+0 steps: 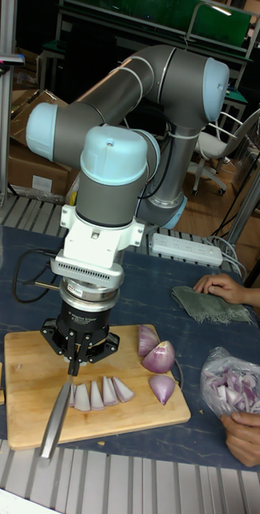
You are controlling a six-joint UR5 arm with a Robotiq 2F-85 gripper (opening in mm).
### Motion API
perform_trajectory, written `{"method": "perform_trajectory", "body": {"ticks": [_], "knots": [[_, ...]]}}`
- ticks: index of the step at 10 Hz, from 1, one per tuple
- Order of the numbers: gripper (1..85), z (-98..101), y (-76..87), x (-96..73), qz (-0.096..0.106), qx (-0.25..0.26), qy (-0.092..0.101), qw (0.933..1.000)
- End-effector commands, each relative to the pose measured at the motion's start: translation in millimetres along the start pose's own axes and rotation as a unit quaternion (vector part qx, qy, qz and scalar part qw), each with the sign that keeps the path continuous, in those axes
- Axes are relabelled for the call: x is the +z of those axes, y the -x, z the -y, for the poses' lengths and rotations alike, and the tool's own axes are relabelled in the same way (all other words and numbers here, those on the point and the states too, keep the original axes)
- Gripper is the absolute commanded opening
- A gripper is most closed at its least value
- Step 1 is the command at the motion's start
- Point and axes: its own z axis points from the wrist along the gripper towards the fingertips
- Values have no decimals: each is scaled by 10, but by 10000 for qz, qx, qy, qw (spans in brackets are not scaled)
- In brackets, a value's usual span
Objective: Chop the onions
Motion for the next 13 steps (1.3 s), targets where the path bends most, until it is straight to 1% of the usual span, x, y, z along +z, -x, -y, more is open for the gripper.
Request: {"method": "perform_trajectory", "body": {"ticks": [1, 4, 5, 6, 9, 11, 13], "knots": [[10, 3, -21, -6, -69, 6, 33, 10000], [10, 21, -58, -6, -158, -164, -1, 9997], [10, 78, -71, 5, -206, -324, -120, 9992], [10, 98, -76, 11, -228, -433, -151, 9987], [10, 93, -60, 11, -214, -471, -148, 9986], [10, 95, -43, -23, -230, -478, -142, 9985], [10, 82, -2, -8, -207, -486, -139, 9985]]}}
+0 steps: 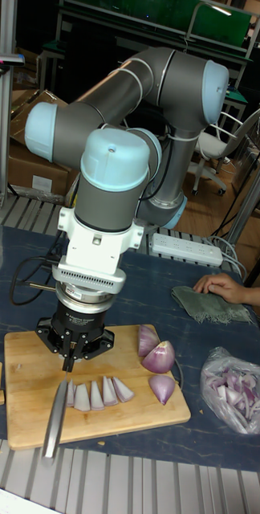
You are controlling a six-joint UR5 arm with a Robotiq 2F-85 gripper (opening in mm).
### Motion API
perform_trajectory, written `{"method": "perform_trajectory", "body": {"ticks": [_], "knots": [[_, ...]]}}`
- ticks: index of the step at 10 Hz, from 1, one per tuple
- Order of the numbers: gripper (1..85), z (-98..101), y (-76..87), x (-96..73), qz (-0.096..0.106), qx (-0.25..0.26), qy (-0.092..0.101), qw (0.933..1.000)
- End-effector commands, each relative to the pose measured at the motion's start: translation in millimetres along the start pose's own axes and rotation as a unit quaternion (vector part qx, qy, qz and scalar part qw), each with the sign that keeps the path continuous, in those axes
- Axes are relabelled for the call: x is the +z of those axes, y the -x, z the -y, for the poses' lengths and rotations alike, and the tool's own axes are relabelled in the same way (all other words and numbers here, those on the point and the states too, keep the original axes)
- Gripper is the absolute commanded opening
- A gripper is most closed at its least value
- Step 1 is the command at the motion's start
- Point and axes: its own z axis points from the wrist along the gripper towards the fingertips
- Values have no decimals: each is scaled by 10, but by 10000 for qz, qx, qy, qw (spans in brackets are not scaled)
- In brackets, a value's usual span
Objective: Chop the onions
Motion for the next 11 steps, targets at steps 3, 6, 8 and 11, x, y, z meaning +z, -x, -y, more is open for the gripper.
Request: {"method": "perform_trajectory", "body": {"ticks": [3, 6, 8, 11], "knots": [[10, -92, 76, -5, 19, 27, 42, 10000], [10, -105, 85, 8, 19, 11, 42, 10000], [10, -120, 89, 18, 19, 27, 42, 10000], [10, -126, 102, 30, 28, 42, 35, 10000]]}}
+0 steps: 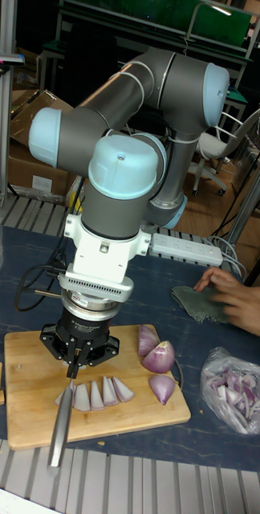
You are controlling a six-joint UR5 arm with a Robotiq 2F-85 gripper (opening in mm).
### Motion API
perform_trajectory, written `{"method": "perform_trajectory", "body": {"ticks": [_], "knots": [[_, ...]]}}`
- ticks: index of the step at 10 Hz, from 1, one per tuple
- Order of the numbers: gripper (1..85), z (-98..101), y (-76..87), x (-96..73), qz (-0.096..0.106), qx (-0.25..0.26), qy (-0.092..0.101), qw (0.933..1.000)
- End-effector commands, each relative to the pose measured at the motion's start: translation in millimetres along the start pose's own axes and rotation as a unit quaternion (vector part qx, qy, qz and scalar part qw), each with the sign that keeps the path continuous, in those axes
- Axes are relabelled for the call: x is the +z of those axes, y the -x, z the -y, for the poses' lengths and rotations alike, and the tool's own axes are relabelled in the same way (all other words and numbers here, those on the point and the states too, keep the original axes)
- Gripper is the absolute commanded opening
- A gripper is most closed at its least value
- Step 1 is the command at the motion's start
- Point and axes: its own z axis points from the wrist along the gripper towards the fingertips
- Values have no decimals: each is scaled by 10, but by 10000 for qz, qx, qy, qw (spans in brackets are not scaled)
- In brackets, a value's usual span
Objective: Chop the onions
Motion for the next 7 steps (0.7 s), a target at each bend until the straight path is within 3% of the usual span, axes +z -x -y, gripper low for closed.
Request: {"method": "perform_trajectory", "body": {"ticks": [1, 7], "knots": [[10, -30, 24, 5, 23, 43, 49, 10000], [10, -41, 62, 40, 52, 44, 81, 9999]]}}
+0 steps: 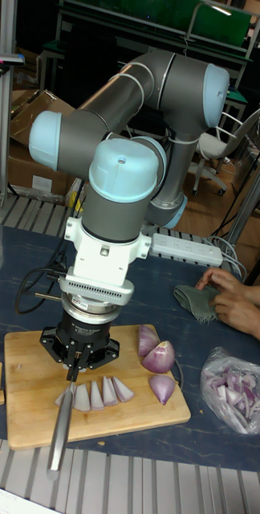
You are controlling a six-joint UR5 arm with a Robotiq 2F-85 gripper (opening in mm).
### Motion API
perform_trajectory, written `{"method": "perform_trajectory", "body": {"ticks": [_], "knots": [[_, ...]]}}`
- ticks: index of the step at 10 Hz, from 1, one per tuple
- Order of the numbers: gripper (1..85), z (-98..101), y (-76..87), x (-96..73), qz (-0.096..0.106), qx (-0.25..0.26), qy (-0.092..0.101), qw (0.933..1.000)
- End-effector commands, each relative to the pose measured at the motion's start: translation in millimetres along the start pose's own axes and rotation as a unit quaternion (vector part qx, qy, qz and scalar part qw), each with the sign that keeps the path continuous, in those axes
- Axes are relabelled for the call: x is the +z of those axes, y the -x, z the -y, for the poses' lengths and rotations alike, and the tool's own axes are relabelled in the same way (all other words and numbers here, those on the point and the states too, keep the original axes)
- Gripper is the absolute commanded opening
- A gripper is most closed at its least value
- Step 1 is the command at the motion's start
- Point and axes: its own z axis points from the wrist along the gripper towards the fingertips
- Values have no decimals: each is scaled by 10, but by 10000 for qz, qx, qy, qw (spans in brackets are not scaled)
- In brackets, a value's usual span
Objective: Chop the onions
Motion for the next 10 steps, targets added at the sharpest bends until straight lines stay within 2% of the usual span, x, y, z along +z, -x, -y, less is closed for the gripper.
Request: {"method": "perform_trajectory", "body": {"ticks": [1, 7, 10], "knots": [[10, -43, 30, 10, 27, 55, 111, 9999], [10, -27, 79, 101, 96, 17, 123, 9999], [10, -19, 185, 242, 280, 9, 126, 9995]]}}
